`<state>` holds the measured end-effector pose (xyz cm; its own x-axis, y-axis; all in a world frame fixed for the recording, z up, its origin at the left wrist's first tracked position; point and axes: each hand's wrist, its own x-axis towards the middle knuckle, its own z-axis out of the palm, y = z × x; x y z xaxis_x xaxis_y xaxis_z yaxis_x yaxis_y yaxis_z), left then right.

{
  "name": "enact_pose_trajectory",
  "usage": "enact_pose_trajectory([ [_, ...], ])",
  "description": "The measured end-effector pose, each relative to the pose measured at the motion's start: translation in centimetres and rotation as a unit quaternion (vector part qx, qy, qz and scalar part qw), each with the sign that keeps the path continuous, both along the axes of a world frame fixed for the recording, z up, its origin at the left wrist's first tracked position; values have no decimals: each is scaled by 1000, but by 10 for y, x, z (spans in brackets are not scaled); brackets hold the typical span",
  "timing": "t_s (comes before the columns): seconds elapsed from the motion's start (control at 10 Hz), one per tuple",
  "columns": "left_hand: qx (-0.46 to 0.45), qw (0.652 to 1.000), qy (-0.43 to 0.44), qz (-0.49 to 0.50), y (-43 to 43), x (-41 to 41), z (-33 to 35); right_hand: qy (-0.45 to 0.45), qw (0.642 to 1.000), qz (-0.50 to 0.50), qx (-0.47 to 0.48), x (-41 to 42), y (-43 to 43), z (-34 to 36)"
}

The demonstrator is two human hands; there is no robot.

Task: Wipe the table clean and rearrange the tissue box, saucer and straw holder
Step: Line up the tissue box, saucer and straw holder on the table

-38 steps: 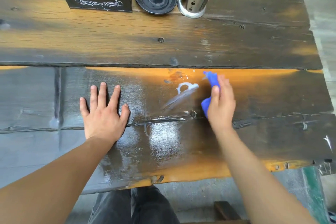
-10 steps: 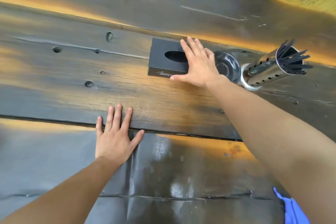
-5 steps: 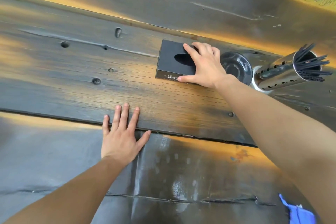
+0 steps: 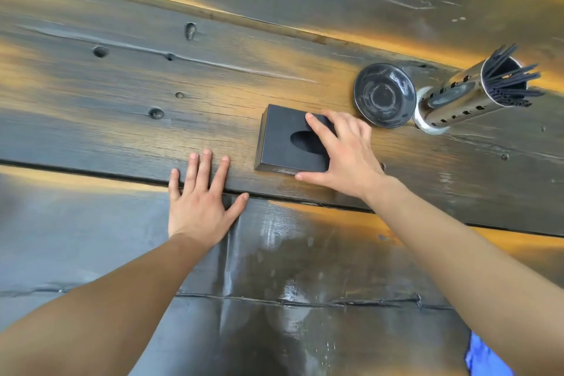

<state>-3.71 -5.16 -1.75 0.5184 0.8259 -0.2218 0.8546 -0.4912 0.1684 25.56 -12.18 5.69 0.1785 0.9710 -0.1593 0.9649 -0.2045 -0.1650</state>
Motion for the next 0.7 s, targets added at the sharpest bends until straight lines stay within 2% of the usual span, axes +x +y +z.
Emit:
enact_pose_trajectory([
  [0.7,5,1000,-13,-4,-1,-2,0,-25,999,5,-26,-25,-29,-7],
])
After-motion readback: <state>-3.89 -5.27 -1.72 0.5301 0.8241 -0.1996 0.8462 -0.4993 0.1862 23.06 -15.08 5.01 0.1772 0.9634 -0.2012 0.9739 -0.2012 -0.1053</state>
